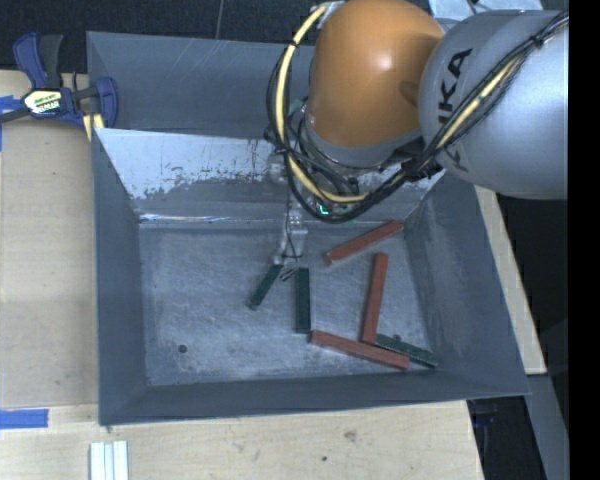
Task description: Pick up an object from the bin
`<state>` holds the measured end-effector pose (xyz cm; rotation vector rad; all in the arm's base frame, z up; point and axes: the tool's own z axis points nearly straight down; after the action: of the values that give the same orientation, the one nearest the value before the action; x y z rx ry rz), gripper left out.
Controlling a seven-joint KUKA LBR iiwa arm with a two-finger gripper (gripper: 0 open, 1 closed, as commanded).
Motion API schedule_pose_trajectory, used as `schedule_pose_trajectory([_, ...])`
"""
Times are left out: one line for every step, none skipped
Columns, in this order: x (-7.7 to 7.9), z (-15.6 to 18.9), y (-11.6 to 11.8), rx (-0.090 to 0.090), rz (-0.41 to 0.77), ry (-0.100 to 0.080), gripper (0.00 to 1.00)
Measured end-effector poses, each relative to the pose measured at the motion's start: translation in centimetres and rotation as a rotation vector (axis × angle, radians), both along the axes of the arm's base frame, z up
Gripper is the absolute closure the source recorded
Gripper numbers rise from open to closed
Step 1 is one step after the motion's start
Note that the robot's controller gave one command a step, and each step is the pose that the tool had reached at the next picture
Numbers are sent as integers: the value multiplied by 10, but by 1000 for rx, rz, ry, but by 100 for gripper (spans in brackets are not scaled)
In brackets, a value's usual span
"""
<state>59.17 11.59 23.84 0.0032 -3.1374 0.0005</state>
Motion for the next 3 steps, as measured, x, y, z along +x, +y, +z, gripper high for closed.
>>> schedule_pose_trajectory([2, 4, 0, 1, -3, -8, 0])
schedule_pose_trajectory([12, -31, -10, 2, 164, -17, 0])
schedule_pose_trajectory([26, -80, -30, 0, 343, -2, 0])
